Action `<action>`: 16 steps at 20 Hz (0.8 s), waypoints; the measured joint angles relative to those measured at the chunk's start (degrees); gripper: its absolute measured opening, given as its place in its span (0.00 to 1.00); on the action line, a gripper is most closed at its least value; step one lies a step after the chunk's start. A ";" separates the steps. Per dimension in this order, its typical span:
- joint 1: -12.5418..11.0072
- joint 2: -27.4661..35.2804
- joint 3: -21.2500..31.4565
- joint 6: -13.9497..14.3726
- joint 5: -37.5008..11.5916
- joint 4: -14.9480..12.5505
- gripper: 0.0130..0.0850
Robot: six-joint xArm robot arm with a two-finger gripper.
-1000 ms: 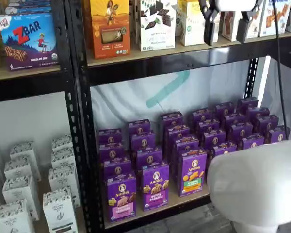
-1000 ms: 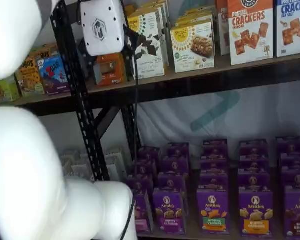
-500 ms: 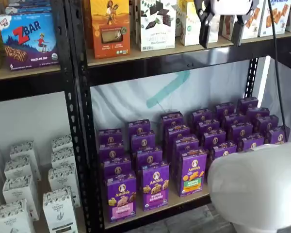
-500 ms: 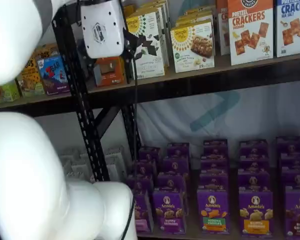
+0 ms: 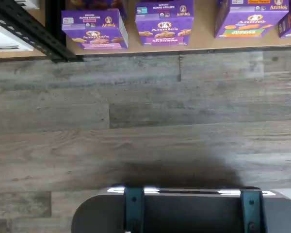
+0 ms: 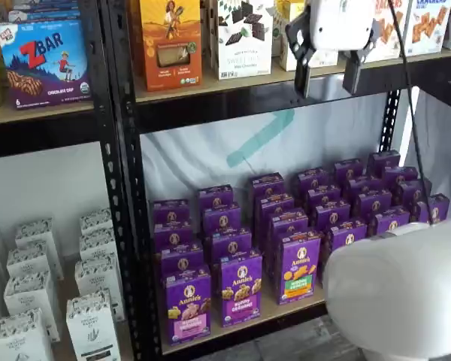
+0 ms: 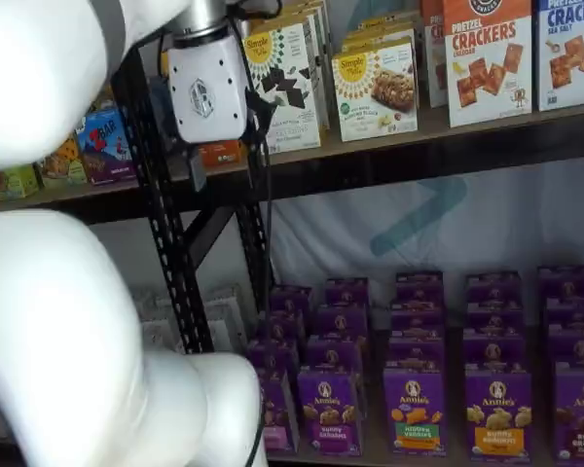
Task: Pick up the purple box with a pink patch in the middle, on the bottom shelf, the first box from the left
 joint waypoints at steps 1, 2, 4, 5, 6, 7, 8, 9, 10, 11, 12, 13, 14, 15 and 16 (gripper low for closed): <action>0.51 0.05 1.02 0.34 -1.01 -0.53 1.00; 0.82 0.09 1.86 0.54 -1.87 -0.85 1.00; 0.98 0.14 3.54 0.65 -3.61 -0.98 1.00; 1.02 0.09 4.36 0.66 -4.57 -0.98 1.00; 1.17 -0.01 5.28 0.75 -5.68 -1.13 1.00; 1.30 -0.09 6.14 0.82 -6.71 -1.27 1.00; 1.50 -0.13 6.99 0.95 -7.76 -1.52 1.00; 1.62 -0.11 7.85 1.03 -8.73 -1.68 1.00; 1.73 -0.01 8.64 1.12 -9.63 -1.82 1.00; 1.90 0.07 9.51 1.26 -10.60 -2.06 1.00; 2.11 -0.01 10.51 1.44 -11.80 -2.36 1.00; 2.45 -0.20 11.70 1.74 -13.37 -2.84 1.00; 2.75 -0.28 13.04 2.04 -15.04 -3.21 1.00; 2.98 -0.14 14.11 2.27 -16.31 -3.34 1.00; 3.28 0.06 14.99 2.58 -17.37 -3.57 1.00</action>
